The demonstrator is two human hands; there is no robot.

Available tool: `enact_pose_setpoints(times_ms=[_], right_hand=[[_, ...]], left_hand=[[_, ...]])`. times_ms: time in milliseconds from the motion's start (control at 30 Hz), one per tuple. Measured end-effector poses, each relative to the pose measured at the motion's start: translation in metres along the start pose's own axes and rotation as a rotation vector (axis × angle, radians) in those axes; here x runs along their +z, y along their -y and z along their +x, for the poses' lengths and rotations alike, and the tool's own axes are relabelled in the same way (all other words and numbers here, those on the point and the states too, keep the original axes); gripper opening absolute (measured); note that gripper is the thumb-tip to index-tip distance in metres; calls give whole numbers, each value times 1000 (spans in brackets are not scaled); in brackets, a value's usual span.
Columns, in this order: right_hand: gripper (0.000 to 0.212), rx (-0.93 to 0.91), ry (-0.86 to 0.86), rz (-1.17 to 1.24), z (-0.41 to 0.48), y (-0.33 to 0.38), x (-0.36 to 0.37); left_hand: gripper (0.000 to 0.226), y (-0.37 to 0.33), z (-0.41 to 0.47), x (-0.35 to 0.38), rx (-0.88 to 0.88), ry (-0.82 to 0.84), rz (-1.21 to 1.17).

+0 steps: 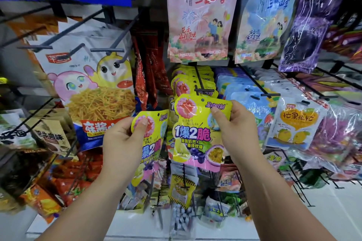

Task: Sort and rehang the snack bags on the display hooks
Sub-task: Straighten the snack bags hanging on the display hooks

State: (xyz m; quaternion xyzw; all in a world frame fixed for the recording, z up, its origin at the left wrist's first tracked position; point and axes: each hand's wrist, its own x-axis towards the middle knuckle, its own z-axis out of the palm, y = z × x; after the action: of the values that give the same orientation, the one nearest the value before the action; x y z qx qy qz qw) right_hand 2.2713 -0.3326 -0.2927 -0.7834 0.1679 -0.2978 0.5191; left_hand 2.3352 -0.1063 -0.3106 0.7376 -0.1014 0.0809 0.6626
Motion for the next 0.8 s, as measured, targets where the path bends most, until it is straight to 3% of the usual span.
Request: enact_pose_setpoints(times_ms=[267,400,600,800], right_hand=[[35,31,-13,-10,11,3,7],[49,52,-45,-13,13,6,8],[52,-15,-76,-300,29,9,15],[51,-14,-93,-432,49,9,27]], left_hand=[[28,0,-3,-3,24,10,44],[29,0,-3,-6,34,20,40],[46,-3,-4,-4,55,53,12],[25,-10,-5,-1,6,86,-44]])
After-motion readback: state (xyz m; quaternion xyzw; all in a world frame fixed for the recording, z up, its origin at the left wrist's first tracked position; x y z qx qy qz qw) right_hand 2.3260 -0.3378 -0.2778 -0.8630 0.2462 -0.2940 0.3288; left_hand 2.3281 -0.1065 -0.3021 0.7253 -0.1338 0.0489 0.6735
